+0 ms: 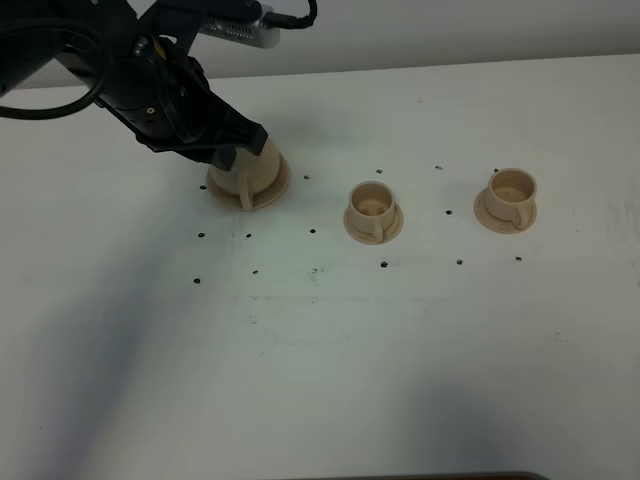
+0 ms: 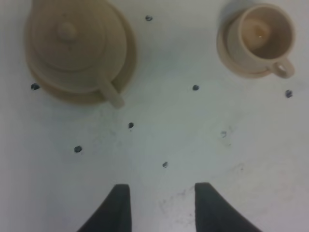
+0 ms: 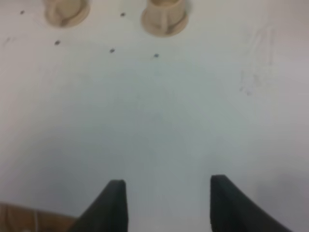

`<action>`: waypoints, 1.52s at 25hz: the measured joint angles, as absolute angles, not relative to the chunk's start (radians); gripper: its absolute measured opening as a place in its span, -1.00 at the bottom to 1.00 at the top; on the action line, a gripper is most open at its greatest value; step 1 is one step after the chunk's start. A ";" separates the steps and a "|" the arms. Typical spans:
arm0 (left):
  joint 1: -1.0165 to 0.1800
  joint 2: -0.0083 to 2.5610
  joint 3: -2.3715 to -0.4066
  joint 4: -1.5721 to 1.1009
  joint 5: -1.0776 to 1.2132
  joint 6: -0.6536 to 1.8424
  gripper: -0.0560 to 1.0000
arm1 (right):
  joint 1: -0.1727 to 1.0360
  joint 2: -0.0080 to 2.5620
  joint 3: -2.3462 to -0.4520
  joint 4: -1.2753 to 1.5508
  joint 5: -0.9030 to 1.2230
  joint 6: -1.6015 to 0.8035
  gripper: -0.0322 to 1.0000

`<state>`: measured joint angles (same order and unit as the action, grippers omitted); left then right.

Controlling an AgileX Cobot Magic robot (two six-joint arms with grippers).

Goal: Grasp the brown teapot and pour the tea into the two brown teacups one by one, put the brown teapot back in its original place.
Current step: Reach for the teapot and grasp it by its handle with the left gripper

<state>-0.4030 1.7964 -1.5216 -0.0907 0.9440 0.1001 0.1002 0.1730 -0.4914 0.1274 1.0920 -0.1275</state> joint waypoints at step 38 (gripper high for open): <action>-0.403 1.950 -1.692 -0.016 1.143 -0.227 -0.26 | 0.024 -0.006 -0.491 0.187 1.093 -0.129 -0.14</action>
